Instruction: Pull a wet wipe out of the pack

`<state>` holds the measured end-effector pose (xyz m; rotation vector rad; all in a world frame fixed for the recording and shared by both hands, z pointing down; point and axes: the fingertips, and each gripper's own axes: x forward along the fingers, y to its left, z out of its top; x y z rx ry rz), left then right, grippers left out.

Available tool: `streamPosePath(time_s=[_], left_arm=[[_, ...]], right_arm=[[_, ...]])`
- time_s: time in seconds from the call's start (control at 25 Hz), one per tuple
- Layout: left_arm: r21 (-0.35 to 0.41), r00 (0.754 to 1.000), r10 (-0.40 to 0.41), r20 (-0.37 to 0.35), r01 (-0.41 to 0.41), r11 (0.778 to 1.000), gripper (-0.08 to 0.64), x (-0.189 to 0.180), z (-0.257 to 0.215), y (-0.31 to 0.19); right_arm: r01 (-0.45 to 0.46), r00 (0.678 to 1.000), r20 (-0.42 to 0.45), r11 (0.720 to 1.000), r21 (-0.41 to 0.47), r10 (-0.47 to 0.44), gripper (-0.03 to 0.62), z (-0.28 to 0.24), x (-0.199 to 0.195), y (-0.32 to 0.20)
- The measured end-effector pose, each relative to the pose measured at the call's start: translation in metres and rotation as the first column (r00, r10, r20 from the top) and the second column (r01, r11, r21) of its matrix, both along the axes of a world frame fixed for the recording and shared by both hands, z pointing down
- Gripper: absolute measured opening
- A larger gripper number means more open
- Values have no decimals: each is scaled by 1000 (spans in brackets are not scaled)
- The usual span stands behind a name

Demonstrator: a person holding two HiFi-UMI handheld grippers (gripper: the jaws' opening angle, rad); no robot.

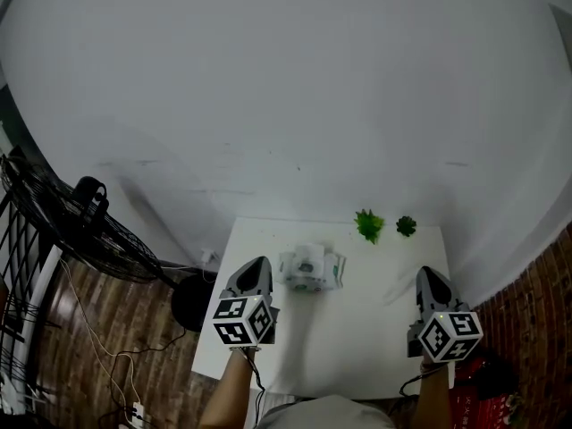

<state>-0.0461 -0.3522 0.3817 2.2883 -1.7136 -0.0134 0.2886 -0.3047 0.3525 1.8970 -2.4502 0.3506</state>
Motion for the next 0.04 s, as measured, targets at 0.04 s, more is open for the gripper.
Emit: streamPosePath(time_s=[0.04], left_arm=[[2,1000,-1,2,1,1000,2,0,-1,0]], right_arm=[[2,1000,-1,1000,0,-2,2,0,-1,-1]])
